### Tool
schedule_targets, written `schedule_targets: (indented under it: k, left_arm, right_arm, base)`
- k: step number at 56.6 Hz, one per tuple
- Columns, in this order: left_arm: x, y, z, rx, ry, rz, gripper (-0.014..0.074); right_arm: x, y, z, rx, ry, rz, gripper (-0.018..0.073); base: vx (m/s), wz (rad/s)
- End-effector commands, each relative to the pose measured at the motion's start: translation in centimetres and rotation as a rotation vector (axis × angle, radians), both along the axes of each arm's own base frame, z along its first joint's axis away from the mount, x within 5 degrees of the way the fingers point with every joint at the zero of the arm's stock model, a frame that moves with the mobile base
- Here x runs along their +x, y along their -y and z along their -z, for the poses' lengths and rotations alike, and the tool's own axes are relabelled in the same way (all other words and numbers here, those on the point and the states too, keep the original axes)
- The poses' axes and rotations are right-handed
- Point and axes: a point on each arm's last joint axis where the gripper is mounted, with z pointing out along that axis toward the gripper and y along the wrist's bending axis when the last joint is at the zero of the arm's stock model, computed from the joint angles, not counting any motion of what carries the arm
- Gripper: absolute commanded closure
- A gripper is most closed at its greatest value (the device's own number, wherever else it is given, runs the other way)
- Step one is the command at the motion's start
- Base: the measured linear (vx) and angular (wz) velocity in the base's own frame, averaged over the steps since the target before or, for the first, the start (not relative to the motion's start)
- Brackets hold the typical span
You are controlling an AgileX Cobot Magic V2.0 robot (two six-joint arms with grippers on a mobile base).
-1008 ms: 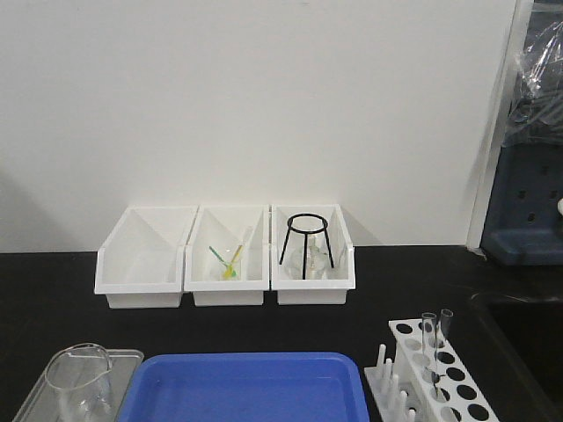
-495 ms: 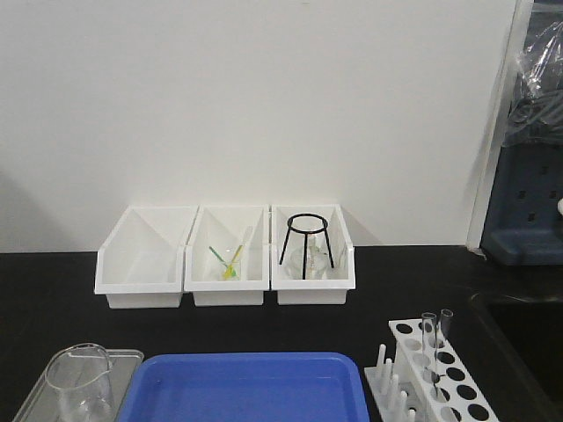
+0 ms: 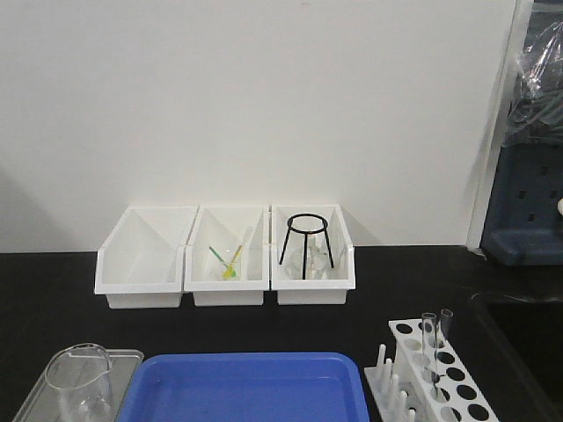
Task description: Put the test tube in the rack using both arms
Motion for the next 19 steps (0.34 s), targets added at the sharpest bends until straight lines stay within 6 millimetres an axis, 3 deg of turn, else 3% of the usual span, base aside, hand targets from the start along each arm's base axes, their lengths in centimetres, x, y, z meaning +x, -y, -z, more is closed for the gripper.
schedule_targets:
  k: [1,19]
  left_arm:
    - [-0.28,-0.03,-1.82,-0.014,0.125,0.000,0.0601]
    - [-0.27,-0.03,-1.81,-0.014,0.124,0.000,0.0601]
  right_arm:
    - [0.17,0.08,-0.14,-0.016,0.071,0.004,0.0567]
    - [0.17,0.08,-0.14,-0.016,0.071,0.004,0.0567]
  base:
    - [0.00,0.00]
    - [0.00,0.00]
